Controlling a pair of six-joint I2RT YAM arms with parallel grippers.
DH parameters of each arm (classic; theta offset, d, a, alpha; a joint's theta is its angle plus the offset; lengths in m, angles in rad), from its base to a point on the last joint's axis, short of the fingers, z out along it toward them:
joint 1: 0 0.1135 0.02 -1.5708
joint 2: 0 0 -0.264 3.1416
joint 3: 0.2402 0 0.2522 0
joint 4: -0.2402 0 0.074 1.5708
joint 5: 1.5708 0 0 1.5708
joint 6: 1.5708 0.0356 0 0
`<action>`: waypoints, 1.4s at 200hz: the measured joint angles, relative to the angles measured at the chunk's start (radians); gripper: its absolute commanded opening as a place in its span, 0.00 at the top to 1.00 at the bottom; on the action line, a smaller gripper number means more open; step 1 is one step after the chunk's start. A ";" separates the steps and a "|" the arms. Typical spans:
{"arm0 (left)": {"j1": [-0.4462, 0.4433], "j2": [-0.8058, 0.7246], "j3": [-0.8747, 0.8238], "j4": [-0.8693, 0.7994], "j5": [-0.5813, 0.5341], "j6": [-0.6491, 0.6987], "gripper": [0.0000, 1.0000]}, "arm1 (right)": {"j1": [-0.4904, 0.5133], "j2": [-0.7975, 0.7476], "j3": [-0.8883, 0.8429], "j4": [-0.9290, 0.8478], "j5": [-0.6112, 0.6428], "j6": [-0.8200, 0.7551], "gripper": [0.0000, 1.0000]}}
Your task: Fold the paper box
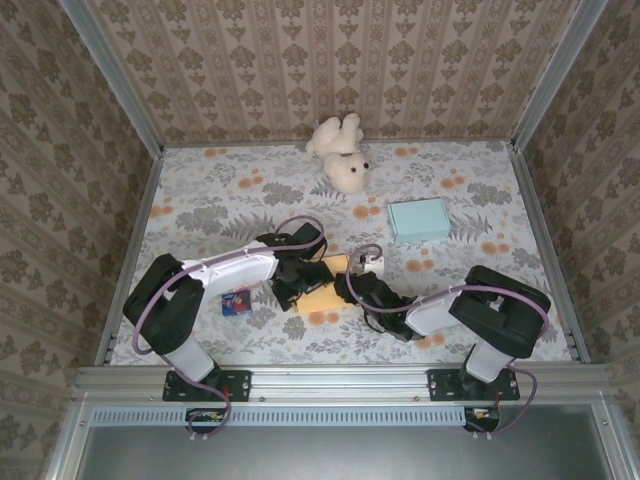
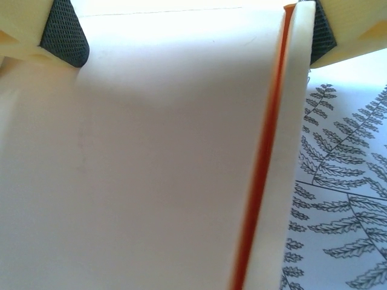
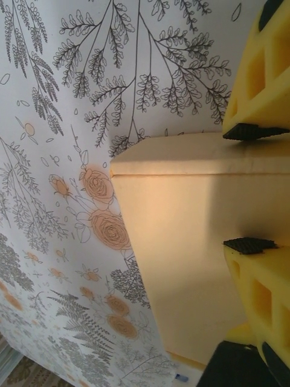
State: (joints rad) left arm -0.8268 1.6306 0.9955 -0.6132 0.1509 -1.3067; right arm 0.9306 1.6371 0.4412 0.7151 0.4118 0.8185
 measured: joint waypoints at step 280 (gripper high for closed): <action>0.056 0.005 -0.047 0.128 0.066 -0.002 0.07 | -0.026 -0.266 0.003 -0.424 -0.197 -0.168 0.46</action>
State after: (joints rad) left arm -0.7704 1.6352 0.9489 -0.4854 0.2165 -1.3087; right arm 0.9047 1.3712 0.4442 0.2909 0.2146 0.6502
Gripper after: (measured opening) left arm 0.928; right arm 0.546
